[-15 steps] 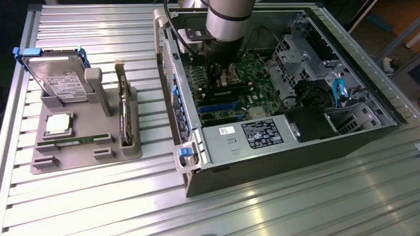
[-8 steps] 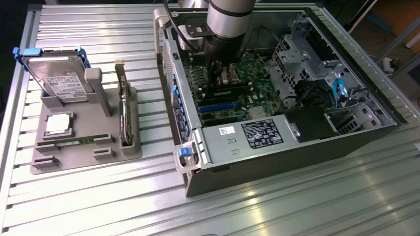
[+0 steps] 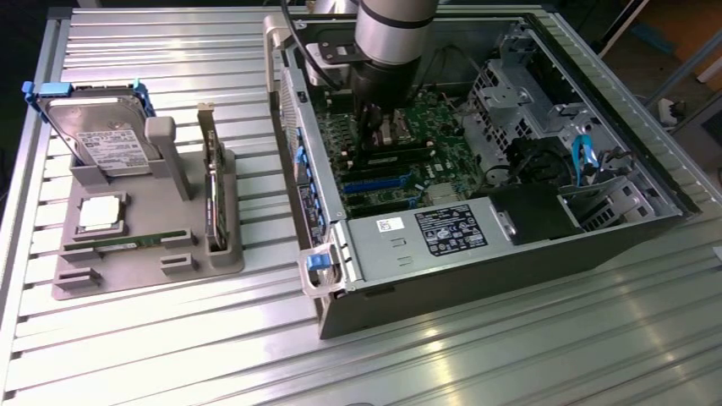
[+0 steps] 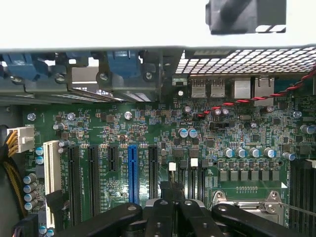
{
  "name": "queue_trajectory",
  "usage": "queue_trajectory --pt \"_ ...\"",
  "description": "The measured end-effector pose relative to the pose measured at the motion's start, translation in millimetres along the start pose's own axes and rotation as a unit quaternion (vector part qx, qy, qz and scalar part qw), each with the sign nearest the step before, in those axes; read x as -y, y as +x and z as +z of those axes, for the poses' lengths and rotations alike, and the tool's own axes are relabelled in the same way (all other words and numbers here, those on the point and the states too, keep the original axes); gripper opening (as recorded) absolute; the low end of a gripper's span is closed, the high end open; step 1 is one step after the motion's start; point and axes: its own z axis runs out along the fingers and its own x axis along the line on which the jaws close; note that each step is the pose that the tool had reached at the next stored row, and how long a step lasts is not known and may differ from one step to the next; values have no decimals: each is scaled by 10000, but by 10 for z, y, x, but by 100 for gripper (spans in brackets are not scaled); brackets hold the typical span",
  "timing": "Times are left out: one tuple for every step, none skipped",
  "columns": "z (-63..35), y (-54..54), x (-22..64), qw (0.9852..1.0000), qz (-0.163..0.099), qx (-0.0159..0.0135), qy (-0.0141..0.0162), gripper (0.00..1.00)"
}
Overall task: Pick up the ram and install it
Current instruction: 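Press down the ram until it locks into place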
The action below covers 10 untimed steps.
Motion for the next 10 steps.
queue_trajectory --pt "1 0 -2 10000 0 1 1 11" --pt "2 0 -3 10000 0 1 3 11" --pt "7 1 -4 10000 0 1 7 11" --pt "11 0 -4 10000 1 1 10 11" --pt "15 0 -4 10000 0 1 13 11" --pt "23 0 -4 10000 1 1 16 11" --pt "34 0 -4 10000 1 1 20 11" --pt "42 -1 -5 10000 1 1 23 11" --pt "50 -1 -5 10000 1 1 26 11" --pt "56 -1 -5 10000 1 1 27 11"
